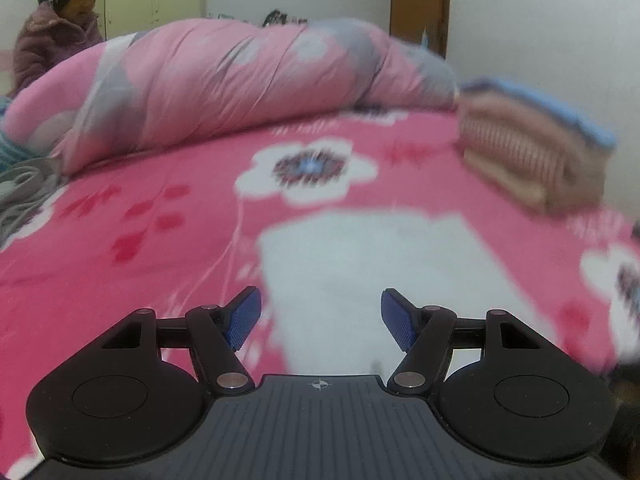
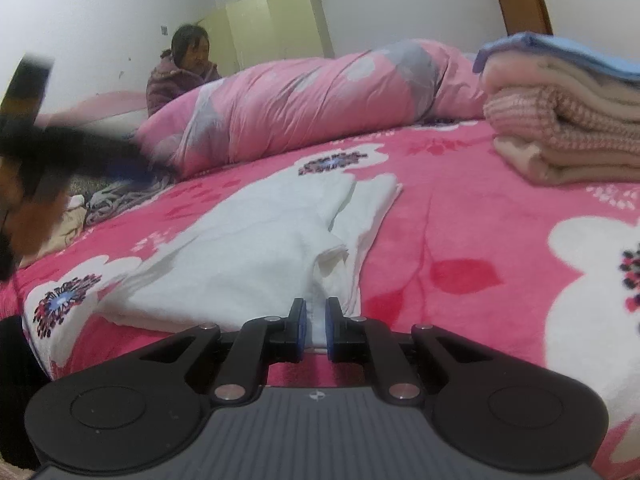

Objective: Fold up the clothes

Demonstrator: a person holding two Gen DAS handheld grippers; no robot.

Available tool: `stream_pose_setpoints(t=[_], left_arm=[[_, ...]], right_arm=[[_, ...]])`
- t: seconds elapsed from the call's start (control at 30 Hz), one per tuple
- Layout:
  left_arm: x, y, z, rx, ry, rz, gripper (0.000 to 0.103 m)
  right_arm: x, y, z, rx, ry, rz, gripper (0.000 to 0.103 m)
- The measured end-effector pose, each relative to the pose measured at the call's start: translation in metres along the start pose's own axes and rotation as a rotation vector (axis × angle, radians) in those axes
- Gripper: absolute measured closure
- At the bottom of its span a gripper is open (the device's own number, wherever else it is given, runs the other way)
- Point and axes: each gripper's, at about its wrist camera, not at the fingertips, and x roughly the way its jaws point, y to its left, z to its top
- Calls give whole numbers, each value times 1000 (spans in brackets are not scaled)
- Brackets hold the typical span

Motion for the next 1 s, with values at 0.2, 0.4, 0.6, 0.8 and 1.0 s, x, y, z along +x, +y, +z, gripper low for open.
stream_pose_setpoints(t=[0.2,0.4,0.6,0.8,1.0], left_arm=[[-11,-9,-35,40,23,-19,36],[-5,-19,-50,28,62,-69,36],[-14,-13,-55,0,33,-63,36],[-1,-10,-67,-14,76,-81,36],[-14,-3,-62,-17,33,-76,36]], right_arm=[[-15,13,18,59,-79,-8,93],[21,15,16,43,55,-111,95],[7,24,31,27,19,-147,94],[21,25,30,42,51,-125,94],[25,24,31,84,83,-147,94]])
